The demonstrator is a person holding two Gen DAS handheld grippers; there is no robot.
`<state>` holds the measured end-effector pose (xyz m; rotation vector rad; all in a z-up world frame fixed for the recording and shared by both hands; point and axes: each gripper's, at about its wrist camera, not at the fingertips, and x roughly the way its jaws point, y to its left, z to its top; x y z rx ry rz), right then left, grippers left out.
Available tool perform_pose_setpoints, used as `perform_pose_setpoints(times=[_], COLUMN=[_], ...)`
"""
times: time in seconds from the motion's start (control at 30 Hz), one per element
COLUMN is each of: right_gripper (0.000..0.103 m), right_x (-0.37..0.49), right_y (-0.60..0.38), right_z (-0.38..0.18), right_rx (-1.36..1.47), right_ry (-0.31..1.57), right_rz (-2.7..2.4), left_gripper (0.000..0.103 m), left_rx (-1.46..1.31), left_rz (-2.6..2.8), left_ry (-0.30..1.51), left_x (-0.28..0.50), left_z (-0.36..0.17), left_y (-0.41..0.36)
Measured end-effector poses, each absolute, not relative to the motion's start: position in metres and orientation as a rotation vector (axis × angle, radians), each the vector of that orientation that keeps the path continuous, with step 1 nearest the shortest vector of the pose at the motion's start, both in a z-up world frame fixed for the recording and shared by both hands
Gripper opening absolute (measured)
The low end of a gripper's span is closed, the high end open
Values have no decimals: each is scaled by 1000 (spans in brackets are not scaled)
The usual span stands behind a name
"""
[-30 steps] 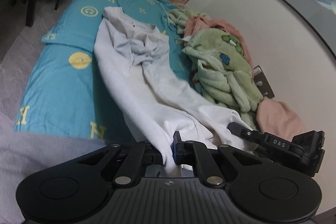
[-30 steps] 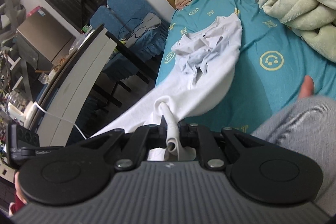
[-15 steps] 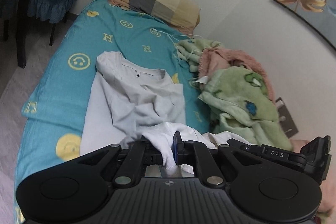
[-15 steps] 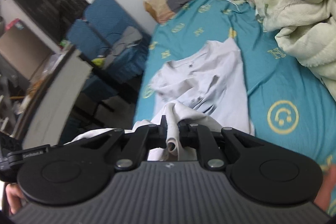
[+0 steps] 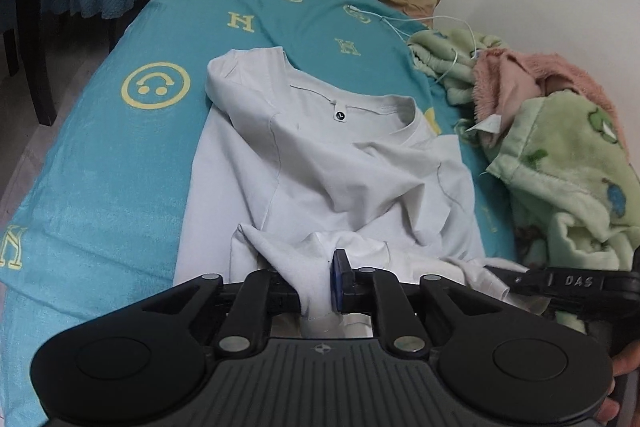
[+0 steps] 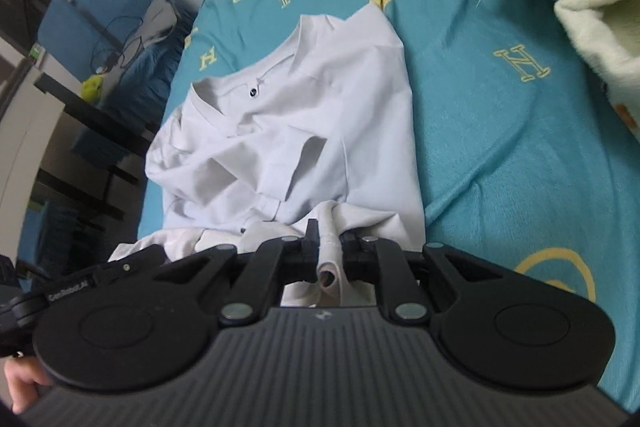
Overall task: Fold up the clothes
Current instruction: 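Grasp the hem with both grippers and fold it up toward the collar, then open both grippers and smooth the folded T-shirt flat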
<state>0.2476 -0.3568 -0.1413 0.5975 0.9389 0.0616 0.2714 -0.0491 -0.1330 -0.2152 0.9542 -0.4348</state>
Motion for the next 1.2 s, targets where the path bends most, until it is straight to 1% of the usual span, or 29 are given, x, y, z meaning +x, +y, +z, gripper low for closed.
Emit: perform_pose_setpoints(times=[0.03,0.07,0.1,0.13,0.17,0.2,0.23,0.27,0.3,0.33,0.37,0.4,0.43,0.53,0.6,0.73,0.83,1.03,1.07,1.13,1.17,1.2], right_gripper=[13,14,15,17,18,27,39,45,58,67,69,71,71,71,71,71,71,71,69,55,50,42], right_x=[248,247,245,240,235,228,219,209,198,186,175,165,155,131,116,104,109,122,126,138,145,153], right_y=[-357,-357,-356,-355,-353,-350,-348,-345,-341,-338,-334,-329,-325,-316,-313,-316,-320,-328,-327,-322,-319,-316], right_z=[-140,-138,-134,-129,-123,-117,-110,-102,-94,-86,-79,-73,-68,-61,-59,-63,-74,-99,-103,-111,-115,-120], right_rx=[592,587,580,568,555,544,534,522,507,492,475,457,439,401,390,431,482,573,577,568,557,539], right_ry=[933,925,916,904,891,873,851,824,792,760,732,712,699,683,671,688,747,843,855,894,917,943], right_rz=[73,83,90,92,92,94,97,96,91,87,84,86,90,100,100,91,61,53,60,81,90,94], left_gripper=[19,28,40,45,53,57,58,63,70,74,81,82,83,89,90,90,90,85,83,79,78,76], left_rx=[-199,-187,-181,-177,-167,-151,-133,-117,-108,-103,-96,-89,-82,-79,-90,-144,-145,-63,-31,28,55,80], left_rz=[-433,-434,-438,-440,-438,-434,-432,-430,-426,-422,-417,-411,-404,-389,-389,-397,-411,-411,-403,-384,-370,-356], left_ry=[938,921,904,888,873,862,852,843,833,821,809,800,798,789,786,829,880,948,953,963,968,972], left_x=[267,260,252,243,232,221,209,198,185,172,160,148,137,111,98,93,102,122,128,143,152,162], left_z=[-128,-121,-114,-105,-98,-91,-85,-80,-74,-70,-66,-63,-60,-58,-59,-73,-88,-116,-120,-129,-134,-138], left_y=[-50,-51,-51,-51,-52,-53,-55,-56,-55,-54,-52,-52,-52,-46,-41,-29,-27,-43,-49,-58,-61,-64])
